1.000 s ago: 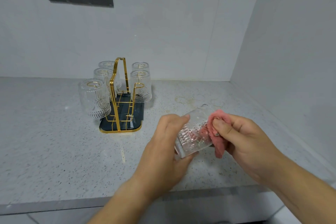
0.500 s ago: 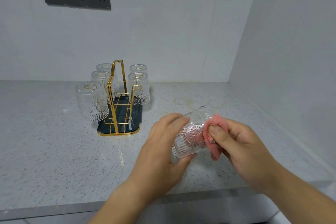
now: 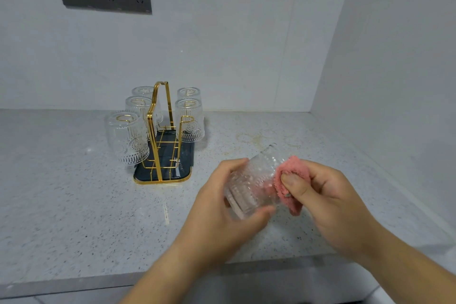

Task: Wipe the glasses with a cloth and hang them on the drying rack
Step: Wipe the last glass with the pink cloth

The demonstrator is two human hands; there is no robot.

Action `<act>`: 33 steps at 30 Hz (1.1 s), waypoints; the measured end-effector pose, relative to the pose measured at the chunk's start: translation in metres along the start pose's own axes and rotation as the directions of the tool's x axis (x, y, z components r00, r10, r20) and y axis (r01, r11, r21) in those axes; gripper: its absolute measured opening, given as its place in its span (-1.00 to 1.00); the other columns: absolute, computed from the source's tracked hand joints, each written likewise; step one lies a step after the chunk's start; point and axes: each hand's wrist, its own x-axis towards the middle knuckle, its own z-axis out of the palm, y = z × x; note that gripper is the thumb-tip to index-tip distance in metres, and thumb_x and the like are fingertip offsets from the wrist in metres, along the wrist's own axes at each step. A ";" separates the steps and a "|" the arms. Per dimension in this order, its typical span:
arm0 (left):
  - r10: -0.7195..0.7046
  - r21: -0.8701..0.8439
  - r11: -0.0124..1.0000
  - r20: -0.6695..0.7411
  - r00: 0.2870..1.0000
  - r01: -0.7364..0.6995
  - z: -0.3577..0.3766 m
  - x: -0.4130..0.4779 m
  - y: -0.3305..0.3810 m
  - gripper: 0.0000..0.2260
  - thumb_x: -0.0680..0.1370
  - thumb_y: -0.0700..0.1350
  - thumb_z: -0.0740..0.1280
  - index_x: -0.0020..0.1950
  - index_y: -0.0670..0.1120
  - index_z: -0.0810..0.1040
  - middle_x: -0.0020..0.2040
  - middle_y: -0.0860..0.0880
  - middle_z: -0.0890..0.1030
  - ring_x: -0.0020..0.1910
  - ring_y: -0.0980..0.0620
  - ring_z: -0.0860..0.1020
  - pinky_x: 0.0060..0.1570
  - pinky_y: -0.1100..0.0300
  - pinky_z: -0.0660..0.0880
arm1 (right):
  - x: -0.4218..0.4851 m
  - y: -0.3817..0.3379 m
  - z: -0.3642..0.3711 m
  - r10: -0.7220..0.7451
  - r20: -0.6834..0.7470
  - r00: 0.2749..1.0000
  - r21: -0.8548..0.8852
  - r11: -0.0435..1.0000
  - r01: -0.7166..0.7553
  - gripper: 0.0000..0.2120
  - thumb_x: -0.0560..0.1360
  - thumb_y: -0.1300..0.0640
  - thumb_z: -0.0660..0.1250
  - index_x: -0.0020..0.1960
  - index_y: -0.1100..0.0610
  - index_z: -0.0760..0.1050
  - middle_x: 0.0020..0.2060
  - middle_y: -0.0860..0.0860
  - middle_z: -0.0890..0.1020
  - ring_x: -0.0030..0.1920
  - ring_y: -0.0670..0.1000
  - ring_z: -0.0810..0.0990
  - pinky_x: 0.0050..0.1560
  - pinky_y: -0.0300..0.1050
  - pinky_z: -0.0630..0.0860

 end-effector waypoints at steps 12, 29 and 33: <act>0.081 0.309 0.949 -0.052 0.995 -0.061 0.006 0.002 -0.006 -0.47 0.36 0.06 0.58 0.19 0.16 0.37 0.12 0.25 0.53 0.07 0.24 0.56 0.01 0.34 0.52 | 0.015 -0.009 0.005 0.167 -0.143 0.976 0.147 0.978 -0.146 -0.57 0.64 -0.02 0.24 -0.21 0.28 0.62 -0.33 0.11 0.72 -0.25 0.02 0.73 0.01 0.03 0.61; -0.371 -0.831 0.487 0.084 0.925 0.271 0.021 0.029 -0.001 -0.62 0.49 -0.08 0.48 0.25 -0.20 0.57 0.03 -0.25 0.67 -0.09 -0.16 0.66 -0.11 0.02 0.50 | 0.006 0.037 0.066 0.324 -0.177 0.929 0.531 0.827 -0.187 -0.64 0.53 -0.28 0.21 0.31 -0.37 0.51 0.19 -0.12 0.71 0.24 0.02 0.67 0.34 0.08 0.51; -0.370 -0.840 0.493 0.034 0.929 0.227 0.024 0.024 -0.002 -0.60 0.49 -0.05 0.49 0.27 -0.16 0.55 0.00 -0.21 0.70 -0.06 -0.18 0.67 -0.09 0.00 0.51 | 0.002 0.027 0.071 0.341 -0.188 0.921 0.624 0.765 -0.156 -0.68 0.68 -0.01 0.14 0.13 -0.12 0.69 0.07 0.00 0.75 0.12 0.06 0.72 0.29 0.07 0.55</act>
